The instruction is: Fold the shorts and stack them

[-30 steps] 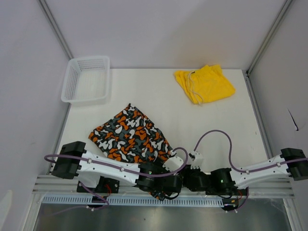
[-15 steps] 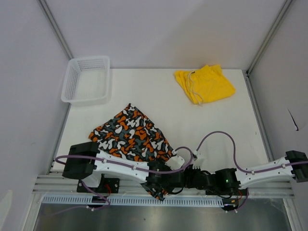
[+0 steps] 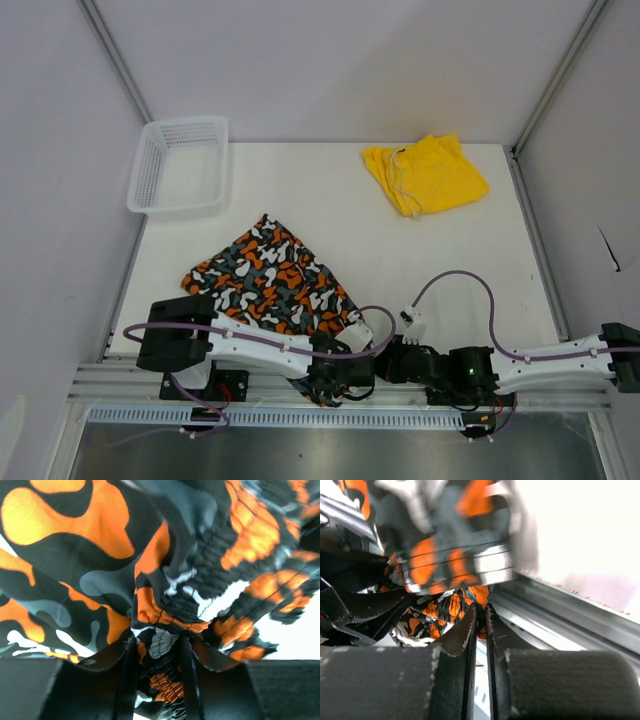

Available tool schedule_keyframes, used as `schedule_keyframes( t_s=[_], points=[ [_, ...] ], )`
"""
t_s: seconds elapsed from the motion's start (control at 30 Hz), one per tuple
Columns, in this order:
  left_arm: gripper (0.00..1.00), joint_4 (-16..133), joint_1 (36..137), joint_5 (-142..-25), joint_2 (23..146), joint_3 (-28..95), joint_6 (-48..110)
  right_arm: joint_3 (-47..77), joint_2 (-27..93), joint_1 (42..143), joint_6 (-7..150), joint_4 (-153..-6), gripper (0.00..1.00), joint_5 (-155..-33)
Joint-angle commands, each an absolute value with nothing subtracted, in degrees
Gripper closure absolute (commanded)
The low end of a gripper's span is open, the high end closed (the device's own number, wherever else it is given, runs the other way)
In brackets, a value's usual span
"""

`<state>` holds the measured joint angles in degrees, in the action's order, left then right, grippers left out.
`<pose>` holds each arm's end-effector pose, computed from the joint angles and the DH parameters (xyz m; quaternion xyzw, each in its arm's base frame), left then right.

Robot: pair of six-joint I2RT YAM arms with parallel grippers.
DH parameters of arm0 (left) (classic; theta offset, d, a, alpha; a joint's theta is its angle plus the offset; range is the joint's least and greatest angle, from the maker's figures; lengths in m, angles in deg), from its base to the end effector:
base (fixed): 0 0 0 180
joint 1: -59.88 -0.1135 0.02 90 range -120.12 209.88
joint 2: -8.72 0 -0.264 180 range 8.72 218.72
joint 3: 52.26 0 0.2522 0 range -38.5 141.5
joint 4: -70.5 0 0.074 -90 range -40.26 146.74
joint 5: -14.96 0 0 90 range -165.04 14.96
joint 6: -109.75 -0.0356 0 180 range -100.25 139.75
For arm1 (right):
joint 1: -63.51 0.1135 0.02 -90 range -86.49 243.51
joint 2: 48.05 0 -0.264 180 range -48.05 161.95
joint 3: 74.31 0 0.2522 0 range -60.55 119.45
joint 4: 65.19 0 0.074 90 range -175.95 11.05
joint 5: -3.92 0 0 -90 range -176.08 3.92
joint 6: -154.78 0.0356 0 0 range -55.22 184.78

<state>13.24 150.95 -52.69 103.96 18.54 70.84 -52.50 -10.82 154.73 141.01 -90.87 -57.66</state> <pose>0.0081 -0.2893 0.1662 0.3213 0.9243 -0.0045 0.2059 0.0141 0.1326 0.1369 -0.0144 0.8882 0.3744 0.2660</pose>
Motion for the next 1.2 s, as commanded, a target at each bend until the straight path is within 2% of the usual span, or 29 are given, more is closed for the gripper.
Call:
schedule_keyframes(
  t_s=[0.0,0.27,0.47,0.7,0.83,0.97,1.0,1.17],
  points=[
    [0.63,8.06,151.90,-50.70,100.66,17.40,73.62,-50.88,-11.84,150.80,138.79,-92.75,1.00,-59.80],
    [0.64,7.95,151.55,-47.62,98.54,18.02,74.07,-49.22,-10.88,132.52,129.31,-92.14,1.00,-72.53],
    [0.62,10.24,148.21,-47.97,97.75,19.77,70.90,-44.21,-4.30,116.46,119.02,-92.31,1.00,-83.08],
    [0.59,13.94,147.07,-50.34,97.04,21.62,68.35,-40.16,5.46,105.36,111.11,-86.27,1.00,-91.79],
    [0.45,19.55,145.49,-52.62,99.15,21.27,66.86,-37.44,10.56,101.31,107.50,-84.40,0.98,-95.66],
    [0.43,23.08,143.65,-54.74,101.08,21.88,65.54,-35.42,13.64,97.53,104.78,-82.73,0.97,-97.68],
    [0.41,23.52,143.29,-54.91,101.18,21.97,65.28,-34.63,14.17,96.83,103.47,-81.77,0.95,-99.17],
    [0.30,25.63,140.92,-55.79,97.67,21.45,63.78,-31.90,17.42,92.43,100.65,-82.11,0.72,-101.02]
  ],
)
